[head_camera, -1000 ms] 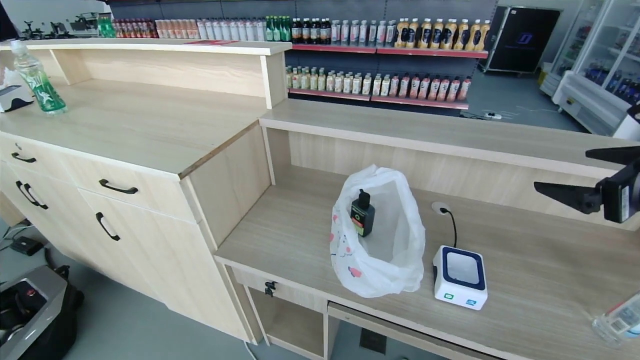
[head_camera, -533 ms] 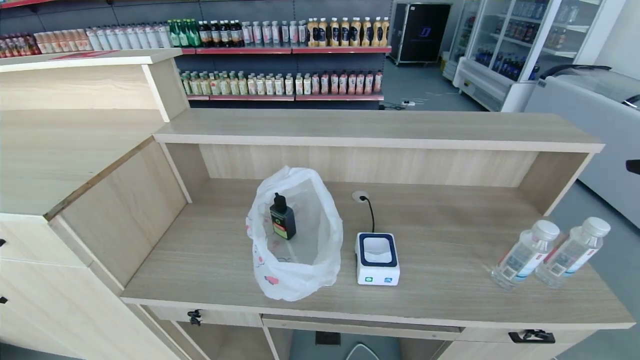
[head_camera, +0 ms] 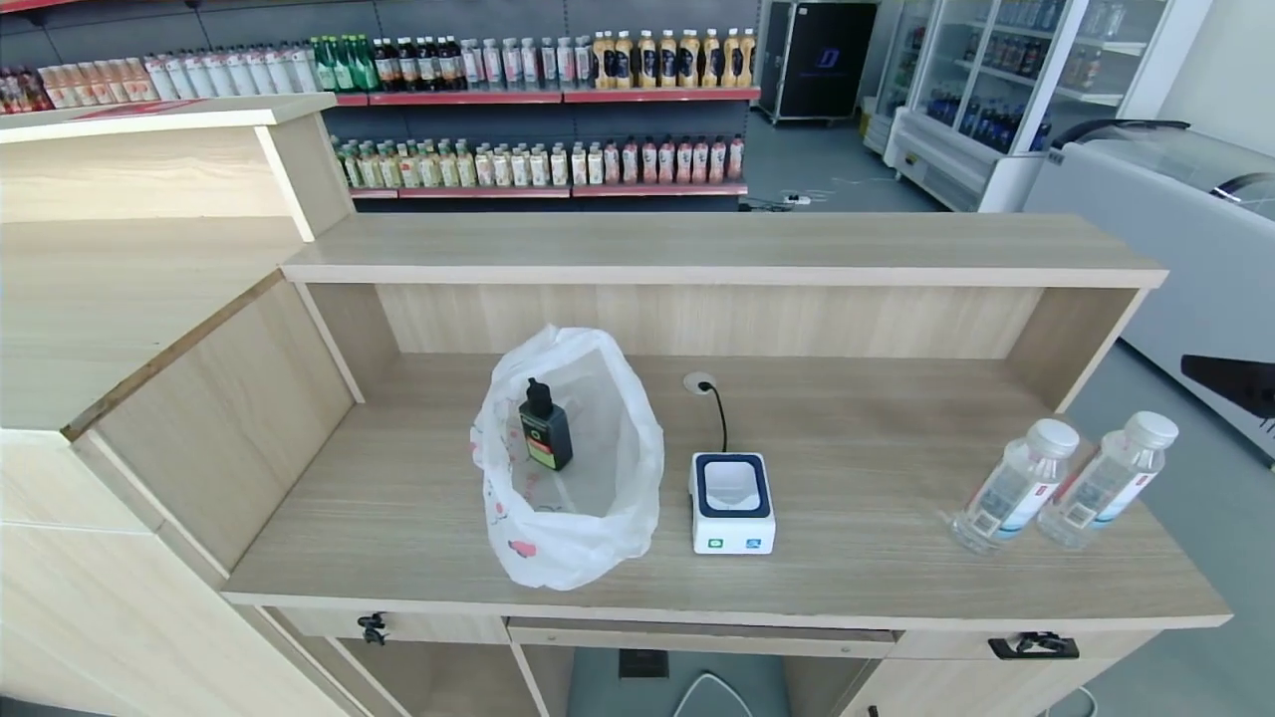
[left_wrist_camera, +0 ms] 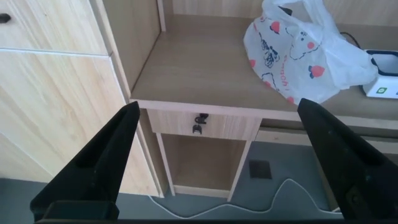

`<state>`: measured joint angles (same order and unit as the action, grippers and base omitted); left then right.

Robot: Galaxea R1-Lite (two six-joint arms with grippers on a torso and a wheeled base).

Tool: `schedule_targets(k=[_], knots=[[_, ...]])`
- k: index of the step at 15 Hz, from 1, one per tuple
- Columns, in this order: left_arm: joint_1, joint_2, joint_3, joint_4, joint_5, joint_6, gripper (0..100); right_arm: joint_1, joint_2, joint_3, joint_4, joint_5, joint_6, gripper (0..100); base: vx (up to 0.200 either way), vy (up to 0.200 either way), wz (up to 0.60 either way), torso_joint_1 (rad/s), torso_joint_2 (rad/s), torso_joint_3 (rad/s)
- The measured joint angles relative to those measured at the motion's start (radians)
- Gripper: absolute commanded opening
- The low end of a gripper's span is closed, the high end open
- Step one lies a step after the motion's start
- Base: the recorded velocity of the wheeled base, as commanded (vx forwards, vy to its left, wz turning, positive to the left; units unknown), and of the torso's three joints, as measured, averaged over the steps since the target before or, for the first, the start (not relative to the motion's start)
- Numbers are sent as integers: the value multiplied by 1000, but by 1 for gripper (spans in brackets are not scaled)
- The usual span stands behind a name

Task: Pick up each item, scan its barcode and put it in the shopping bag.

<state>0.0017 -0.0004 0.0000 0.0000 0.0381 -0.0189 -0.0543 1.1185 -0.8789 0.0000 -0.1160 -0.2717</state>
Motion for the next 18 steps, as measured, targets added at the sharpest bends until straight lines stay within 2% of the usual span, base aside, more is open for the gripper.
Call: schedule_targets(k=[3, 8, 12, 15, 18], knots=[[0, 0, 0, 0, 0, 1, 100, -37, 29, 10, -7, -34, 21, 100, -200, 0, 0, -9, 1, 7], [0, 0, 0, 0, 0, 4, 100, -113, 76, -47, -10, -29, 36, 100, 0, 0, 0, 0, 0, 0], [0, 0, 0, 0, 0, 4, 100, -138, 101, -23, -18, -21, 70, 100, 0, 0, 0, 0, 0, 0], [-1, 0, 0, 0, 0, 4, 100, -169, 144, 96, -214, -10, 69, 100, 0, 0, 0, 0, 0, 0], [0, 0, 0, 0, 0, 4, 100, -283, 239, 221, -412, 76, -16, 100, 0, 0, 0, 0, 0, 0]])
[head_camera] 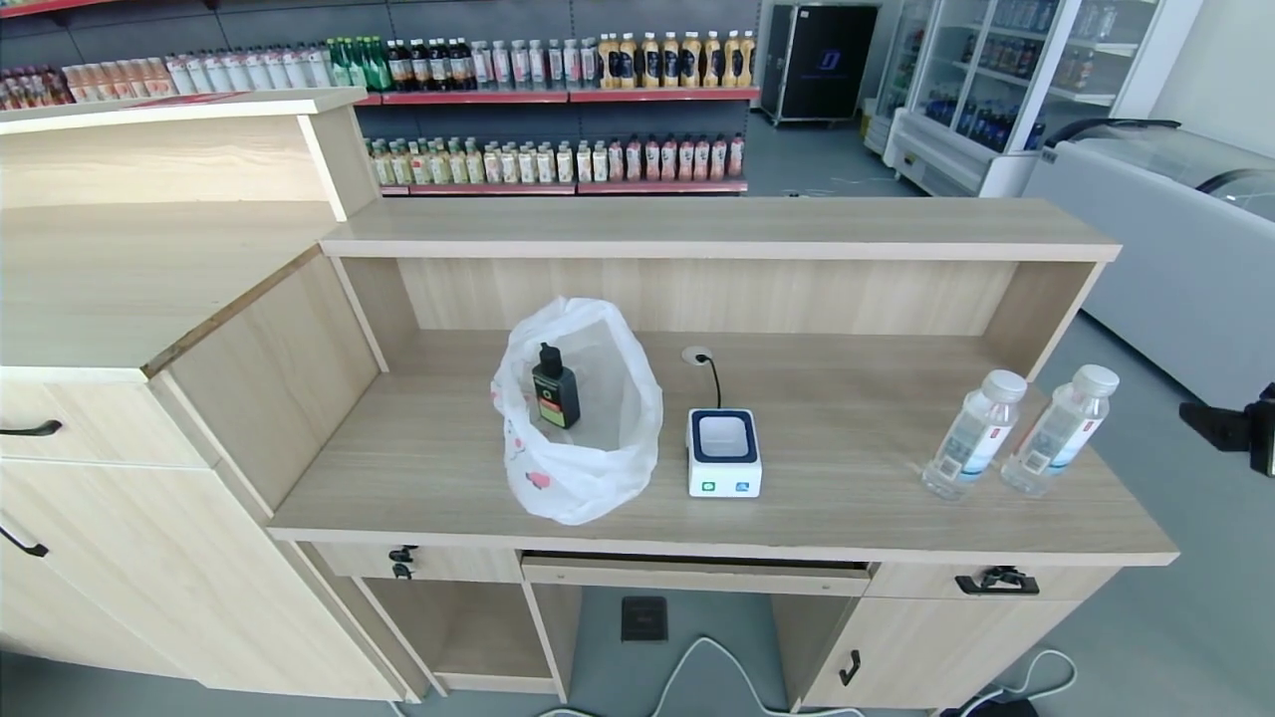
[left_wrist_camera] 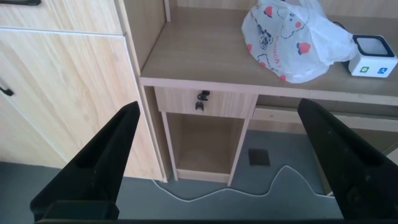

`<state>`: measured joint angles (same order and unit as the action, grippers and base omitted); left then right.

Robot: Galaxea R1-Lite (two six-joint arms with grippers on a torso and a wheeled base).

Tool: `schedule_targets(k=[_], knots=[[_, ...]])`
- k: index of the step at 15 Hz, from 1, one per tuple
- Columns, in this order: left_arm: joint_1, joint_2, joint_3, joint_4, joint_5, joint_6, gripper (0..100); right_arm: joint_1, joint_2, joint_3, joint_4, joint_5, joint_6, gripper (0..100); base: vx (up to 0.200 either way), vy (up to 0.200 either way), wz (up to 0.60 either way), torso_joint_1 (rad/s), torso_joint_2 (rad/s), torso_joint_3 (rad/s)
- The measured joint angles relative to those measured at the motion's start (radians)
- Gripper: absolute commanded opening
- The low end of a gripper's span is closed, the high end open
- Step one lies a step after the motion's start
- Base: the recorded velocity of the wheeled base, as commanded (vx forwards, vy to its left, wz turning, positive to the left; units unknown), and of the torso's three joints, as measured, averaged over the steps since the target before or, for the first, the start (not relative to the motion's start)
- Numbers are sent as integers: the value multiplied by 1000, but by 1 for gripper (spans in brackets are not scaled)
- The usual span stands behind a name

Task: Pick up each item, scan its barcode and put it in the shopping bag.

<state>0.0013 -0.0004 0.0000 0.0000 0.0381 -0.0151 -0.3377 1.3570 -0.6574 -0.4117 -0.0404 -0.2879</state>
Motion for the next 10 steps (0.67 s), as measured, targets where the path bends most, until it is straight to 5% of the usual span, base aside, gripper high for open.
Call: schedule_targets(k=[4, 10], knots=[[0, 0, 0, 0, 0, 0, 100, -93, 158, 103, -240, 23, -51, 100, 0, 0, 0, 0, 0, 0], [0, 0, 0, 0, 0, 0, 100, -154, 310, 96, -295, 64, -66, 100, 0, 0, 0, 0, 0, 0]])
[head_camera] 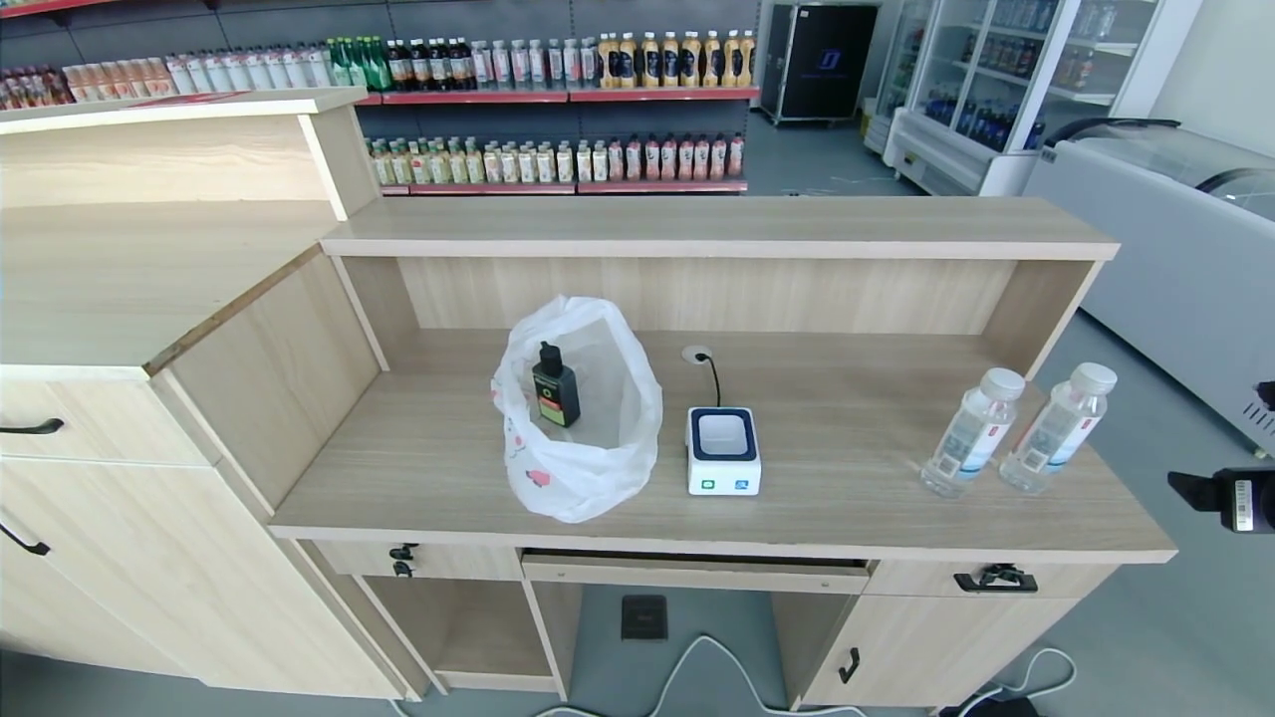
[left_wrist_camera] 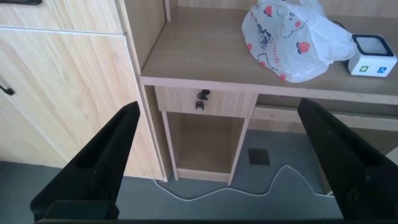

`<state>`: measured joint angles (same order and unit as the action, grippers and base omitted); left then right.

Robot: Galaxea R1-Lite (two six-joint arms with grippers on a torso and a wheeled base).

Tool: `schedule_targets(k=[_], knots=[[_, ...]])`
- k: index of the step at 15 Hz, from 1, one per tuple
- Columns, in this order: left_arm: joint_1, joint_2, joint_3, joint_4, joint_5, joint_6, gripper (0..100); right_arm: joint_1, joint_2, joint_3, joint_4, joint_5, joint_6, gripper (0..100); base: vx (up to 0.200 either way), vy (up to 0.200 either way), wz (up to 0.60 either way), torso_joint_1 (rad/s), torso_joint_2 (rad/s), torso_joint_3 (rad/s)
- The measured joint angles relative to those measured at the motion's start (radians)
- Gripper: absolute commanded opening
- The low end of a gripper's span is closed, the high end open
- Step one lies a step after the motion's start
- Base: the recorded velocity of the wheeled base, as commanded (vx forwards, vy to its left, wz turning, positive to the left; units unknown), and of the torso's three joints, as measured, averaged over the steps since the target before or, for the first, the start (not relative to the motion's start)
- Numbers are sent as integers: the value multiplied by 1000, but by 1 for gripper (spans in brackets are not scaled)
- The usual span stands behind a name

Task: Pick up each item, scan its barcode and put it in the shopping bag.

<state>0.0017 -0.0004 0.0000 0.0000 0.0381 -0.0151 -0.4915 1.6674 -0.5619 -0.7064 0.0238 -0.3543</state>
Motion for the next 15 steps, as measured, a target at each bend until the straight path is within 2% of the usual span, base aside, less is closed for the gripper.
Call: schedule_targets(k=[6, 11, 15], knots=[[-1, 0, 0, 0, 0, 0, 100, 22, 118, -73, -61, 149, -39, 100, 0, 0, 0, 0, 0, 0], [0, 0, 0, 0, 0, 0, 100, 77, 206, -123, -108, 165, -40, 100, 0, 0, 0, 0, 0, 0], [0, 0, 0, 0, 0, 0, 100, 115, 292, -180, -130, 222, -43, 100, 0, 0, 0, 0, 0, 0]])
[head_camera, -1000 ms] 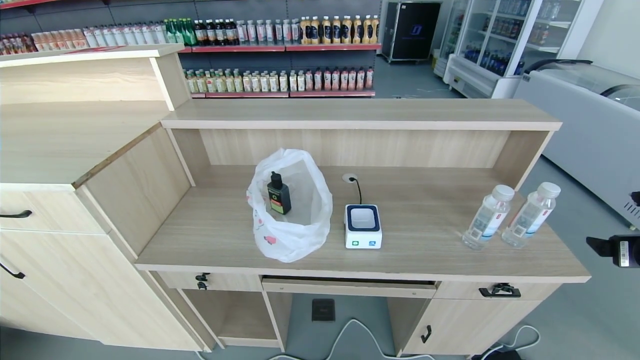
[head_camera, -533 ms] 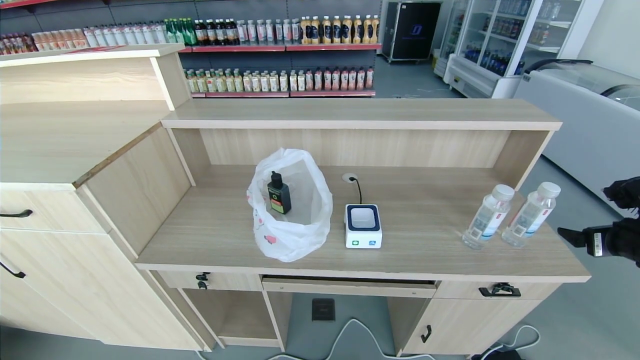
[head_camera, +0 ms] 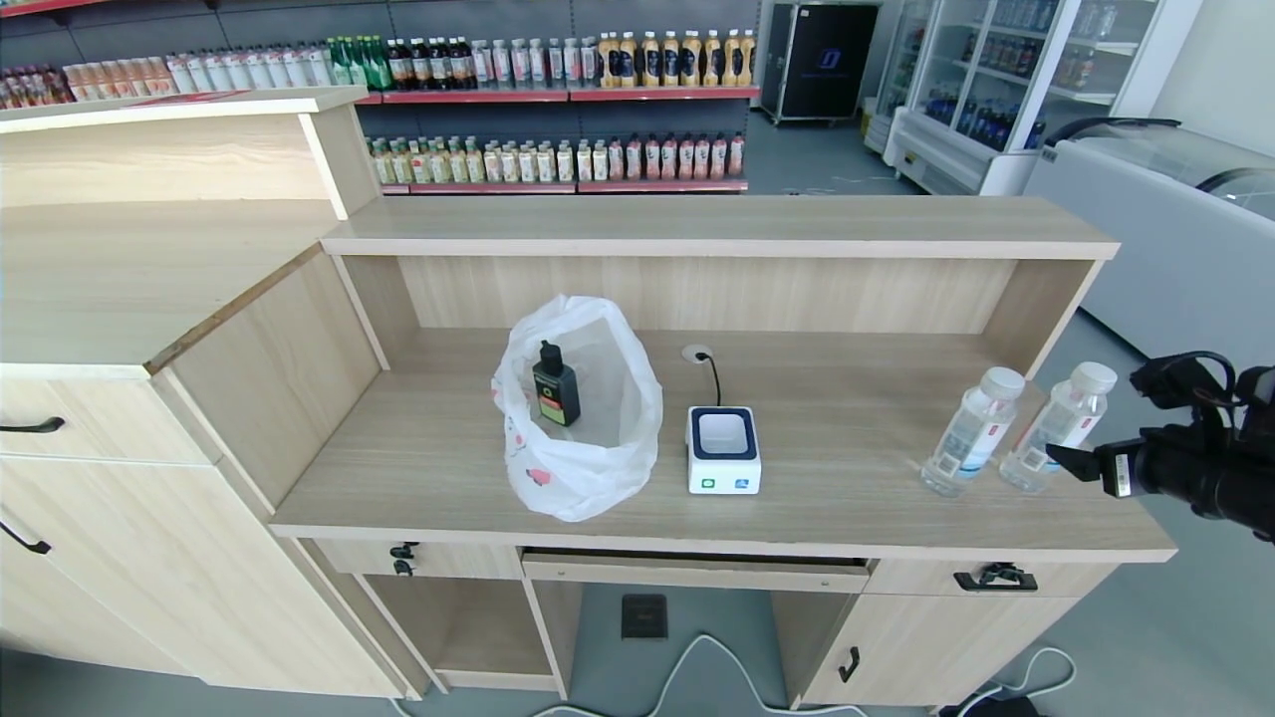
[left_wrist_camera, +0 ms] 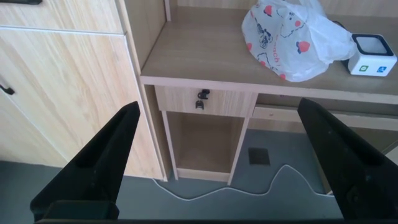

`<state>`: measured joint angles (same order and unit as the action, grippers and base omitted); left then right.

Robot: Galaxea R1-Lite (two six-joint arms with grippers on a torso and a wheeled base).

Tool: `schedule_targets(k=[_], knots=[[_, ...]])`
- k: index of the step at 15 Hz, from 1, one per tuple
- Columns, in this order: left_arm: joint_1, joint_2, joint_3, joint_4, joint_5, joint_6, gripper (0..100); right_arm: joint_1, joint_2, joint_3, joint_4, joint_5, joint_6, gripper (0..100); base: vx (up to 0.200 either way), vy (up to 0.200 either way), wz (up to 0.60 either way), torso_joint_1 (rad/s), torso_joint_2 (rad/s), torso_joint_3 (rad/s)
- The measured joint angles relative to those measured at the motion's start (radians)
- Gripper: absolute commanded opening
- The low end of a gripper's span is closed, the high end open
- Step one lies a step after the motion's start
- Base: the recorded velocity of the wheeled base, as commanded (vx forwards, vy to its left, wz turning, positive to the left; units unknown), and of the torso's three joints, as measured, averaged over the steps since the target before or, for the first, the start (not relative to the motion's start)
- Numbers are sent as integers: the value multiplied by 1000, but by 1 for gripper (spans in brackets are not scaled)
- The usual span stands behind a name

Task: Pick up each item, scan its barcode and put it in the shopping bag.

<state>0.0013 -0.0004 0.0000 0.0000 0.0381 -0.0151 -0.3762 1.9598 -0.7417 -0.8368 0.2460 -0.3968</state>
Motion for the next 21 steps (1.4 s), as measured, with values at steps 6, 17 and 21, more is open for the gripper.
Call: schedule_targets(k=[6, 17, 21], knots=[[0, 0, 0, 0, 0, 0, 100, 73, 110, -53, -68, 37, -3, 100, 0, 0, 0, 0, 0, 0], [0, 0, 0, 0, 0, 0, 100, 173, 273, -127, -183, 37, -6, 100, 0, 0, 0, 0, 0, 0], [0, 0, 0, 0, 0, 0, 100, 183, 323, -164, -210, 37, -29, 100, 0, 0, 0, 0, 0, 0]])
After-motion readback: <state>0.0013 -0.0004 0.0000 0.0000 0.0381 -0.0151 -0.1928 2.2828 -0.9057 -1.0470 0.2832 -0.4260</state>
